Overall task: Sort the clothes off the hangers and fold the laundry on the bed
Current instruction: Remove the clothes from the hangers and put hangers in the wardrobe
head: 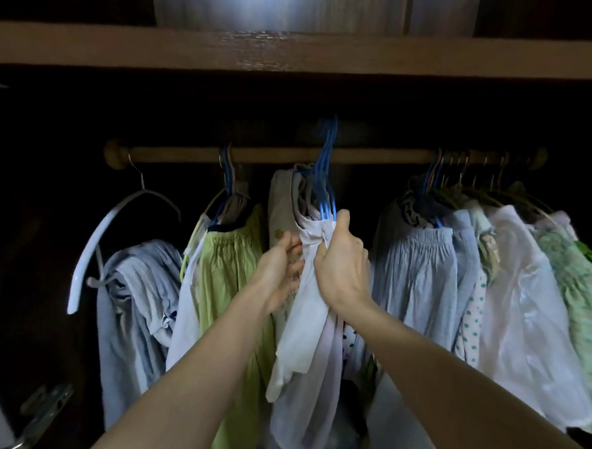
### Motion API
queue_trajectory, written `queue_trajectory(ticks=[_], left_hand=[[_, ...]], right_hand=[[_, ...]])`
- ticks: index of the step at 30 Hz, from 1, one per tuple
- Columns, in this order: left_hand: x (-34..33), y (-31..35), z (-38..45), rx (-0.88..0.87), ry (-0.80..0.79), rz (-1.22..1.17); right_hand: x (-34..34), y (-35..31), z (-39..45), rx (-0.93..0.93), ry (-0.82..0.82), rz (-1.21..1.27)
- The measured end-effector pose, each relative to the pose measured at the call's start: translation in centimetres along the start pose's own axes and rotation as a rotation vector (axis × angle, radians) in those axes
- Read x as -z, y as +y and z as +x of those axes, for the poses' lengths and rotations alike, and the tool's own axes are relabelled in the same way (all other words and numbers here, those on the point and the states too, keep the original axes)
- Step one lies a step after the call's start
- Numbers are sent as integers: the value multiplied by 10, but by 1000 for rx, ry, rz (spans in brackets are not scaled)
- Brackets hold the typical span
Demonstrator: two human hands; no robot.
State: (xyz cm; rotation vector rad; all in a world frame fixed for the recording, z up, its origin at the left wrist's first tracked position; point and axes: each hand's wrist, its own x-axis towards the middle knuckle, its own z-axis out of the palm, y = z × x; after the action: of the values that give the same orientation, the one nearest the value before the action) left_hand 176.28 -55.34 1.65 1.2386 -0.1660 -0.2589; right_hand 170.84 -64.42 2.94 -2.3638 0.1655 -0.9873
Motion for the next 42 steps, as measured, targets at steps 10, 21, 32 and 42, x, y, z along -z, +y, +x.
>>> queue_trajectory(ticks=[10, 21, 32, 42], left_hand=[[24, 21, 24, 52, -61, 98], [52, -12, 35, 27, 59, 714], [47, 42, -42, 59, -141, 1491], [64, 156, -208, 277, -96, 1591]], right_hand=[[-29, -21, 40, -32, -24, -54], [-35, -5, 48, -89, -317, -91], [14, -23, 36, -153, -490, -261], [91, -113, -50, -41, -963, -317]])
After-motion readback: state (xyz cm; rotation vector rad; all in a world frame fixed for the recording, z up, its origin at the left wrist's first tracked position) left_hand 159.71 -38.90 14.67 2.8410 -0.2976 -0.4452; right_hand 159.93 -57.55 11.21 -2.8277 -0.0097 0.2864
